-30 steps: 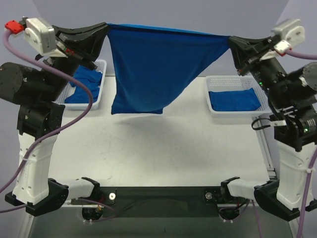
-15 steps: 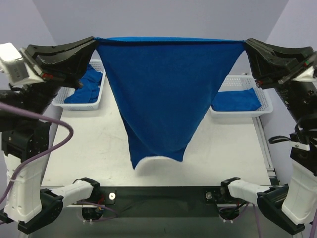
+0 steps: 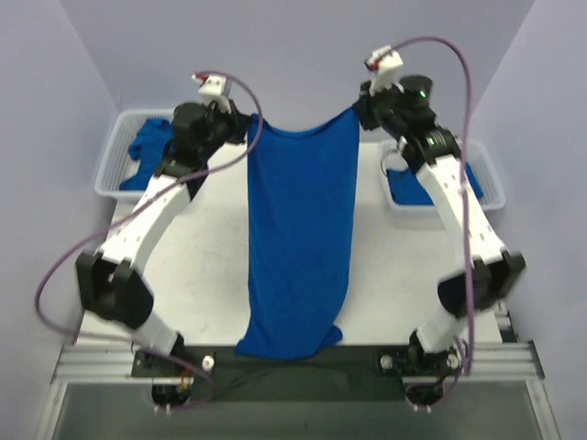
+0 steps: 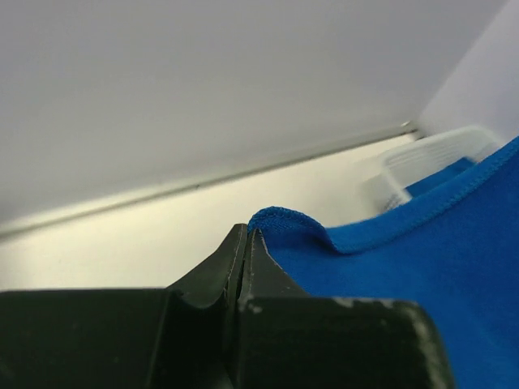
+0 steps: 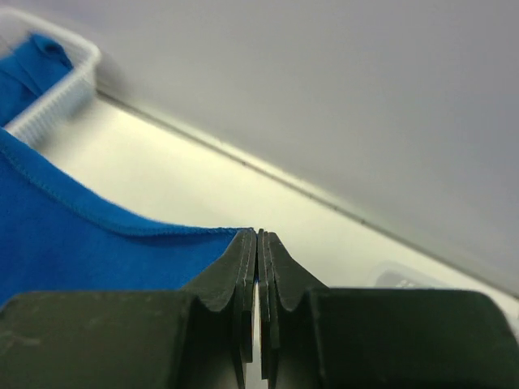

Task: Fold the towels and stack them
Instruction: Flatten out the crumpled towel

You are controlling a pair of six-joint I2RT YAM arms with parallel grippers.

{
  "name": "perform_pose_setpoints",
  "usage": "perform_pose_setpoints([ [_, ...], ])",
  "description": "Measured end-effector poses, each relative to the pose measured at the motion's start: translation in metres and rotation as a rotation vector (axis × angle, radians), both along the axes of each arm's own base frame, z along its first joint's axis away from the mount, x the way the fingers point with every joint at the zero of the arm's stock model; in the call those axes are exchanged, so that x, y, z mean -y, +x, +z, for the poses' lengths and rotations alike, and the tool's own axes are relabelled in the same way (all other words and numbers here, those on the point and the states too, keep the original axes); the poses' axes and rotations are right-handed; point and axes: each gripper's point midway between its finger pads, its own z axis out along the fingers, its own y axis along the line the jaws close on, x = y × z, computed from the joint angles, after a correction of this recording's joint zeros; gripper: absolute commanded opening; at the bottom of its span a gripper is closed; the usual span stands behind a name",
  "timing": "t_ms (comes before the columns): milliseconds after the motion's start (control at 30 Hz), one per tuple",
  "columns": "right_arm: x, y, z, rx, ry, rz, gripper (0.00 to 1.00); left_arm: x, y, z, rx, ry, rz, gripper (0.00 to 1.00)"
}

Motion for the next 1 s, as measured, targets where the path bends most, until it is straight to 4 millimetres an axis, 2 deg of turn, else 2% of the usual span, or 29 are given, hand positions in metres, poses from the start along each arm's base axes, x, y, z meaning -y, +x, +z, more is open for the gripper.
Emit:
perform_pose_setpoints([
  [33,-0.005,0.023,-0.032,-0.06,-0.02,-0.012,0.0,-0.002,0.02,-0.029,-0.059,0.015,0.027,0.0],
  [67,-0.005,0.039,-0.055,-0.103,-0.036,-0.027,0.0,-0.004,0.037,-0.055,-0.105,0.026,0.051,0.0],
  [133,-0.01,0.07,-0.106,-0.189,-0.069,-0.046,0.0,-0.009,0.063,-0.098,-0.179,0.045,0.085,0.0],
  [167,-0.01,0.083,-0.126,-0.22,-0.083,-0.061,0.0,-0.011,0.074,-0.113,-0.204,0.049,0.097,0.0],
  [233,-0.011,0.104,-0.158,-0.261,-0.109,-0.083,0.0,-0.014,0.097,-0.129,-0.225,0.049,0.117,0.0],
  [333,-0.008,0.123,-0.167,-0.255,-0.111,-0.111,0.0,-0.017,0.124,-0.125,-0.202,0.019,0.135,0.0],
  [400,-0.006,0.129,-0.158,-0.225,-0.1,-0.121,0.0,-0.019,0.134,-0.113,-0.172,0.0,0.143,0.0],
  [533,-0.003,0.14,-0.128,-0.137,-0.065,-0.134,0.0,-0.024,0.142,-0.08,-0.092,-0.041,0.146,0.0],
  [600,-0.002,0.142,-0.121,-0.112,-0.057,-0.136,0.0,-0.023,0.143,-0.069,-0.057,-0.055,0.135,0.0],
  [667,-0.001,0.143,-0.122,-0.11,-0.055,-0.139,0.0,-0.021,0.142,-0.067,-0.047,-0.059,0.126,0.0],
  [800,-0.001,0.14,-0.144,-0.149,-0.063,-0.131,0.0,-0.018,0.14,-0.086,-0.076,-0.051,0.106,0.0],
  [1000,-0.005,0.119,-0.207,-0.29,-0.092,-0.093,0.0,-0.02,0.13,-0.157,-0.212,-0.012,0.105,0.0],
])
